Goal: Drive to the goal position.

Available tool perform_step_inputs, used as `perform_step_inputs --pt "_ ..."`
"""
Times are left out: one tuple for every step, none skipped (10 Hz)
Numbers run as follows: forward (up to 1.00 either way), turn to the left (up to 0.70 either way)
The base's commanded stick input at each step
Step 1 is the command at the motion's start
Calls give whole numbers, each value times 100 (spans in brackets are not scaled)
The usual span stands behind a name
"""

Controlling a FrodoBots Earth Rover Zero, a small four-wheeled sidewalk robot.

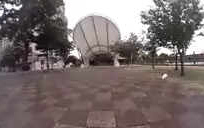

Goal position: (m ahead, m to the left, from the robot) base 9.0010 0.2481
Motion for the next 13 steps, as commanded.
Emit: perform_step_inputs --pt "100 0" --pt "100 0" --pt "100 0" --pt "100 0" --pt "100 0" --pt "100 0" --pt "100 0" --pt "100 0" --pt "100 0" --pt "100 0" --pt "100 0" --pt "100 0" --pt "100 0"
